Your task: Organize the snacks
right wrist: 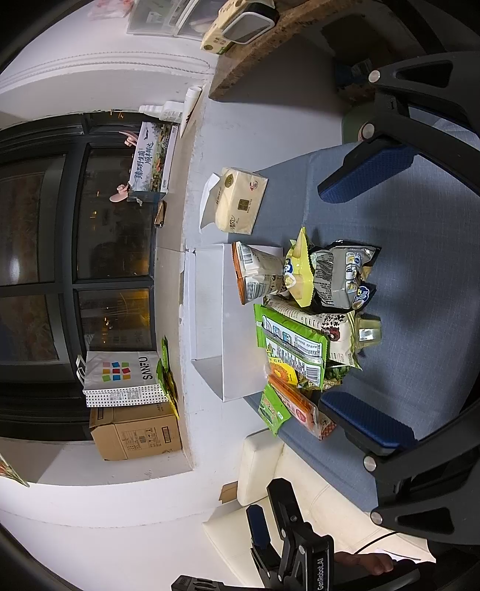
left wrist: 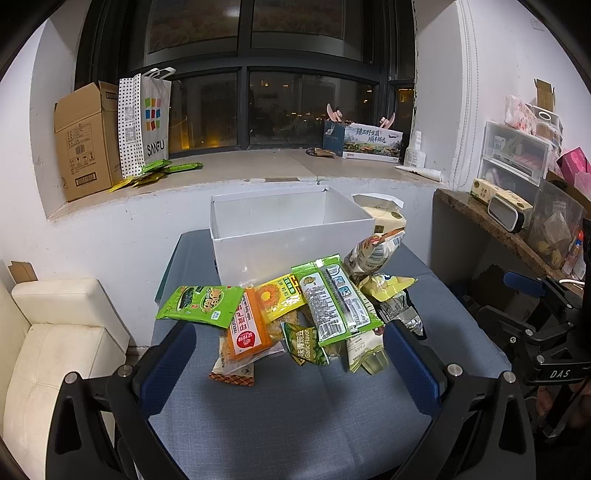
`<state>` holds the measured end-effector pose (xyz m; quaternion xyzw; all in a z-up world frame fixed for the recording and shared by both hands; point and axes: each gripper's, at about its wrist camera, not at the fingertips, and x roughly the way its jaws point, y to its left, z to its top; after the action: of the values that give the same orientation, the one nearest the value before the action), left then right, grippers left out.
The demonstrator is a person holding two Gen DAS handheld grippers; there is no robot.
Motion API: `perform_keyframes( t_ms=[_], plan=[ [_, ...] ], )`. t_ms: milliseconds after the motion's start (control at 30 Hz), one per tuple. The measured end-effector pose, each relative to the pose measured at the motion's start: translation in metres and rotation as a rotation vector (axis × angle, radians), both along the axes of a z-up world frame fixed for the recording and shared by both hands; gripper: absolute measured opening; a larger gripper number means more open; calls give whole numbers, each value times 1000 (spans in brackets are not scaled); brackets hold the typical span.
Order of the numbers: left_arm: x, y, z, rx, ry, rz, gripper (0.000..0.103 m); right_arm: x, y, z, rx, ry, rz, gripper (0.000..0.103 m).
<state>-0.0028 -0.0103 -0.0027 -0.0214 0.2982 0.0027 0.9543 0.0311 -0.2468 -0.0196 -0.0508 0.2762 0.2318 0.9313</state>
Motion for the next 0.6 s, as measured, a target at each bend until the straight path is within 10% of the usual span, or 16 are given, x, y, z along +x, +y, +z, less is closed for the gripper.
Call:
perform_keyframes(
  t_ms=[600],
  plan=[
    [-1,0,0,2,2,1,103,1,1,0,3,5,4,103]
  ],
)
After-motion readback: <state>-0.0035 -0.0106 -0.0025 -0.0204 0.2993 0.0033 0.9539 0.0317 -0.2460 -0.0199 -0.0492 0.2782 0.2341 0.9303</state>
